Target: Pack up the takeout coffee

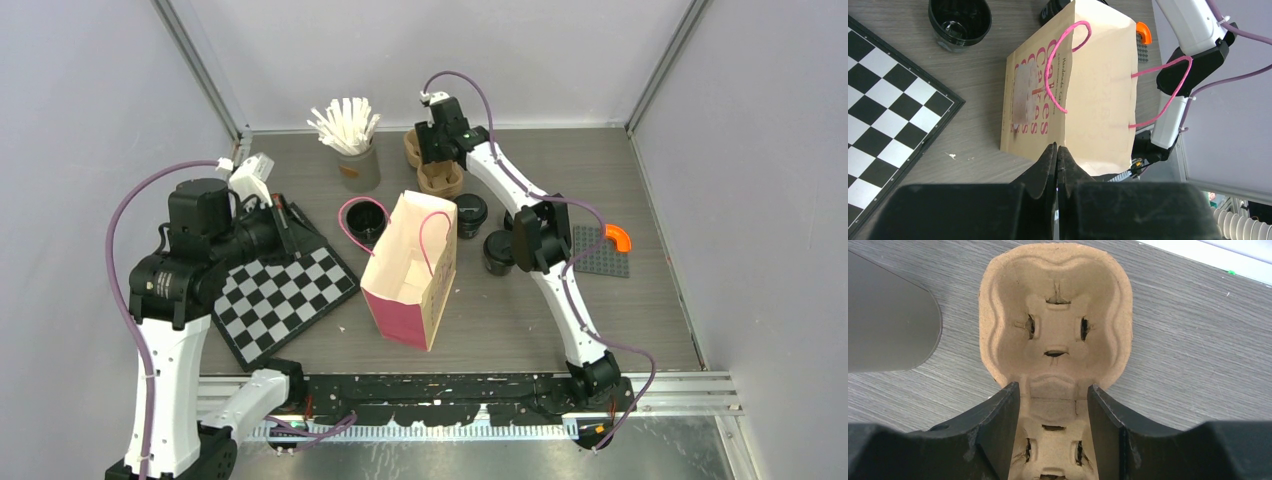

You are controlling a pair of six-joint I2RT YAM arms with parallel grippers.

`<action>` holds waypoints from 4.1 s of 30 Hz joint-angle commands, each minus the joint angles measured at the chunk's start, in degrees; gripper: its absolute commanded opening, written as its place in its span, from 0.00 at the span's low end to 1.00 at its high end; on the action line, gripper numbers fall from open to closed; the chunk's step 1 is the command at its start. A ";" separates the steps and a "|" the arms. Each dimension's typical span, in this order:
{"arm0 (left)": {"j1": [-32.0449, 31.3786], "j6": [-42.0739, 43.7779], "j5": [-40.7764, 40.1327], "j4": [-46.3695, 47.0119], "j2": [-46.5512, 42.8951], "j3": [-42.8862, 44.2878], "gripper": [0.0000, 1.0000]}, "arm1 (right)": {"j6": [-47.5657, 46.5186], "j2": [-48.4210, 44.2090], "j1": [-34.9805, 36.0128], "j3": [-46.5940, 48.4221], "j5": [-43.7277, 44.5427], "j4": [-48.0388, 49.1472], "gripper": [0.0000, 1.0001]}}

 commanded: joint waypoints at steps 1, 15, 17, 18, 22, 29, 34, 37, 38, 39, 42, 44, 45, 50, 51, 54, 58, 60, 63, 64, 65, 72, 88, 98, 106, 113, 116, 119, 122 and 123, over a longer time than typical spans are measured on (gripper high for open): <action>0.20 -0.17 -0.91 0.23 -0.56 1.46 0.07 | -1.60 0.84 0.62 2.69 -0.66 3.11 0.57; 0.20 -1.92 -3.16 1.11 -0.25 1.43 0.25 | -2.97 0.02 0.69 1.12 1.39 2.53 0.35; 0.20 -2.31 -3.54 1.30 -0.33 1.38 0.25 | -3.61 -0.68 0.73 1.08 1.82 2.77 0.31; 0.20 -2.49 -3.72 1.40 -0.40 1.30 0.26 | -3.96 -1.06 0.73 1.03 1.97 2.94 0.30; 0.20 -2.90 -4.63 1.32 -0.90 0.88 0.28 | -4.45 -2.94 0.67 1.04 2.13 3.99 0.29; 0.20 -2.79 -6.19 1.29 -1.05 0.60 0.35 | -2.28 -6.07 0.40 -0.06 -0.32 6.93 0.29; 0.20 -2.88 -6.79 1.46 -1.17 0.11 0.39 | -2.19 -5.96 0.34 0.34 -2.60 7.81 0.30; 0.20 -3.09 -6.86 1.48 -1.40 -0.28 0.41 | -2.40 -6.00 0.38 0.64 -2.41 8.16 0.30; 0.20 -3.17 -6.86 1.42 -1.41 -0.36 0.41 | -2.48 -6.04 0.34 0.71 -2.37 8.38 0.30; 0.20 -3.18 -6.86 1.37 -1.46 -0.40 0.41 | -2.53 -6.11 0.38 0.78 -2.33 8.54 0.30; 0.16 -3.11 -7.00 1.38 -1.46 -0.46 0.43 | -2.42 -6.22 0.35 1.16 -2.30 8.60 0.30; 0.20 -2.94 -7.02 1.61 -1.41 -0.51 0.45 | -2.35 -6.64 0.33 1.22 -2.29 8.81 0.30; 0.20 -2.84 -7.10 1.70 -1.31 -0.47 0.46 | -2.36 -6.78 0.38 1.21 -2.23 8.98 0.30; 0.20 -2.79 -7.04 2.65 -1.04 -0.93 0.51 | -1.78 -7.11 0.36 -1.26 -1.02 9.18 0.33; 0.20 -2.86 -7.11 2.94 -1.13 -1.05 0.51 | -1.82 -7.15 0.38 -2.60 -1.16 9.09 0.33; 0.20 -3.10 -7.21 3.08 -1.14 -1.09 0.52 | -2.14 -7.16 0.45 -5.64 -1.18 8.53 0.33; 0.20 -2.97 -7.13 2.66 -1.14 -1.21 0.53 | -2.89 -6.07 0.47 -5.40 -0.51 6.82 0.38; 0.20 -3.05 -7.09 2.82 -1.04 -1.34 0.54 | -3.24 -6.11 0.47 -5.24 -0.26 6.92 0.40; 0.20 -3.26 -6.69 2.98 -0.53 -1.23 0.54 | -3.90 -6.28 0.46 -4.57 -0.02 6.78 0.45; 0.20 -3.26 -6.57 3.07 -0.38 -1.04 0.54 | -4.10 -6.16 0.42 -4.22 0.13 6.48 0.47; 0.18 -3.28 -6.54 3.13 -0.16 -0.86 0.55 | -4.24 -6.26 0.46 -3.99 0.29 6.04 0.49; 0.20 -3.50 -6.34 3.40 0.77 -0.19 0.55 | -4.92 -6.07 0.43 -3.99 0.71 4.50 0.49; 0.20 -4.39 -6.48 3.15 -0.30 -1.02 0.55 | -4.91 -7.23 0.52 -2.29 0.19 4.61 0.36; 0.20 -4.66 -6.18 3.56 -0.59 -1.43 0.55 | -4.61 -9.47 0.73 -1.28 1.21 5.85 0.40; 0.20 -4.70 -6.17 3.35 -1.14 -1.87 0.56 | -3.27 -8.25 0.89 -2.58 -0.06 5.69 0.43; 0.20 -4.81 -6.26 3.19 -1.12 -1.99 0.56 | -2.96 -6.81 1.63 -3.56 -0.26 4.68 0.49; 0.18 -4.86 -5.10 4.26 -0.84 -2.20 0.57 | -3.41 -6.46 1.87 -3.54 0.04 4.34 0.44; 0.17 -4.83 -3.85 5.10 -0.19 -2.14 0.58 | -3.82 -6.56 1.86 -3.42 0.80 4.53 0.38; 0.20 -4.80 -3.63 5.35 0.17 -2.15 0.58 | -4.02 -6.50 1.83 -3.16 0.87 4.70 0.40; 0.17 -4.77 -3.61 5.44 0.20 -2.28 0.58 | -4.21 -6.39 1.80 -3.15 0.74 4.75 0.44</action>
